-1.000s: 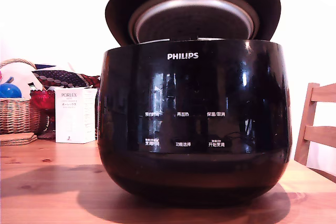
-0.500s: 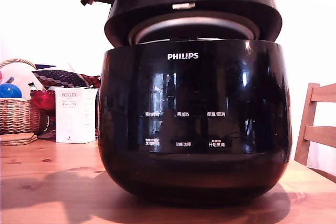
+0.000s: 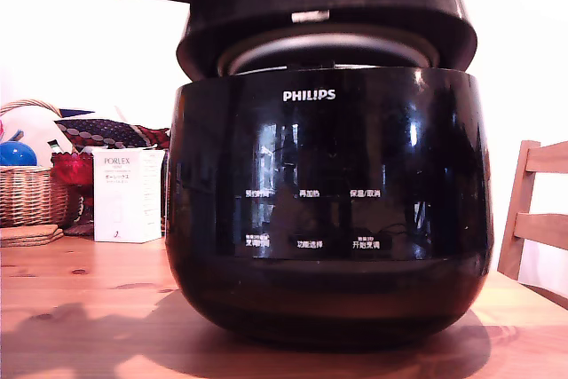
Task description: Close the rice cooker by pressing the lid down with medium force
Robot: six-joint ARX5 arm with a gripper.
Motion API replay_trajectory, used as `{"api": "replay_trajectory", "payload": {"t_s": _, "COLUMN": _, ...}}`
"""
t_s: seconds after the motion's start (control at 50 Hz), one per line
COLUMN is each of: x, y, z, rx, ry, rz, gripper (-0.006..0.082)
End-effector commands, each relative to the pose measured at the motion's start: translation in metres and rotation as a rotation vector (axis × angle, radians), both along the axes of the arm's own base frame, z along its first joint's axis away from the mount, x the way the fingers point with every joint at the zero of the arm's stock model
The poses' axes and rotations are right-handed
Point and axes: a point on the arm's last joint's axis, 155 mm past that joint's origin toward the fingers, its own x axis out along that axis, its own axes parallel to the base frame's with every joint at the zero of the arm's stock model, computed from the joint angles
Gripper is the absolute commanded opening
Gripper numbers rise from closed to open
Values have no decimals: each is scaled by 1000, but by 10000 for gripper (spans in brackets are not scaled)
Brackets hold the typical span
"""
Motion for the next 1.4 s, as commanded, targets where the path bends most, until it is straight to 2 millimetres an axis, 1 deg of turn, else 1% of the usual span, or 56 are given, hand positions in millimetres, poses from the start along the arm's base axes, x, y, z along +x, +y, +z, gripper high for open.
{"api": "replay_trajectory", "payload": {"t_s": 0.0, "x": -8, "y": 1, "z": -17, "rx": 12, "ry": 15, "rz": -7, "gripper": -24}}
{"api": "replay_trajectory", "payload": {"t_s": 0.14, "x": -14, "y": 3, "z": -21, "rx": 1, "ry": -14, "rz": -4, "gripper": -24}}
{"api": "replay_trajectory", "payload": {"t_s": 0.32, "x": -22, "y": 2, "z": -16, "rx": -54, "ry": -77, "rz": -19, "gripper": -24}}
{"api": "replay_trajectory", "payload": {"t_s": 0.44, "x": -26, "y": 2, "z": -17, "rx": -70, "ry": -111, "rz": -32, "gripper": -24}}
{"api": "replay_trajectory", "payload": {"t_s": 0.62, "x": -31, "y": -4, "z": -20, "rx": -88, "ry": -161, "rz": -61, "gripper": -24}}
{"api": "replay_trajectory", "payload": {"t_s": 0.76, "x": -38, "y": -10, "z": -18, "rx": -109, "ry": -209, "rz": -91, "gripper": -24}}
{"api": "replay_trajectory", "payload": {"t_s": 1.0, "x": -48, "y": -13, "z": -27, "rx": -139, "ry": -252, "rz": -117, "gripper": -24}}
{"api": "replay_trajectory", "payload": {"t_s": 1.24, "x": -47, "y": -12, "z": -31, "rx": -124, "ry": -260, "rz": -116, "gripper": -24}}
{"api": "replay_trajectory", "payload": {"t_s": 1.32, "x": -48, "y": -11, "z": -36, "rx": -110, "ry": -246, "rz": -117, "gripper": -24}}
{"api": "replay_trajectory", "payload": {"t_s": 1.38, "x": -49, "y": -10, "z": -44, "rx": -86, "ry": -220, "rz": -119, "gripper": -24}}
